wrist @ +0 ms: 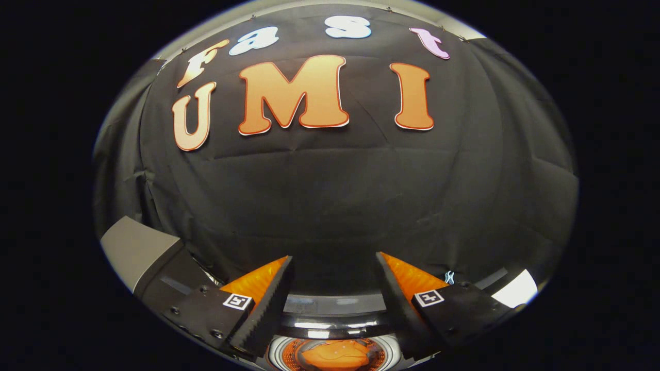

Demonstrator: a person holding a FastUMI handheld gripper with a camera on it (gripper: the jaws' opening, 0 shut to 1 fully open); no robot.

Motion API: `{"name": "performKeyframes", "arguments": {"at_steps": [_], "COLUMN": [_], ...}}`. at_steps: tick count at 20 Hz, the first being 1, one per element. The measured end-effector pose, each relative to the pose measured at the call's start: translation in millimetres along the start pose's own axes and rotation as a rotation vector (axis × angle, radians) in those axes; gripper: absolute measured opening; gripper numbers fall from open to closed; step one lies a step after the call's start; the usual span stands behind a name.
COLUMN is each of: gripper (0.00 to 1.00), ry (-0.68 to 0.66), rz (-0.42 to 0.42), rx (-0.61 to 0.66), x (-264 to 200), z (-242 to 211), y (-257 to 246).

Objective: Put the clothes into the washing machine and then close the washing machine lid.

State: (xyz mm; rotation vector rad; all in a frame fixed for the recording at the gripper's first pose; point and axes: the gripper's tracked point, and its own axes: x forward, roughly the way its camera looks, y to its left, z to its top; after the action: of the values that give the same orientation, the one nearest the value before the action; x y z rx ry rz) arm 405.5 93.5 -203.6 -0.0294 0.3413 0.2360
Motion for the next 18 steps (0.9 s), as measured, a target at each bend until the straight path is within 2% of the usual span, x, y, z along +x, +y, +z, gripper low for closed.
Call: {"name": "performKeyframes", "arguments": {"at_steps": [9,14,18], "gripper": [0.99,0.99,0.99], "ry": [0.025,0.102,0.116], "rz": [-0.001,0.008,0.01], "rx": [0.006,0.009,0.079], "x": [-38.7,-61.3,-72.9], "z": [-34.5,-76.5,-89.6], "y": [2.3,-0.1,-7.8]}}
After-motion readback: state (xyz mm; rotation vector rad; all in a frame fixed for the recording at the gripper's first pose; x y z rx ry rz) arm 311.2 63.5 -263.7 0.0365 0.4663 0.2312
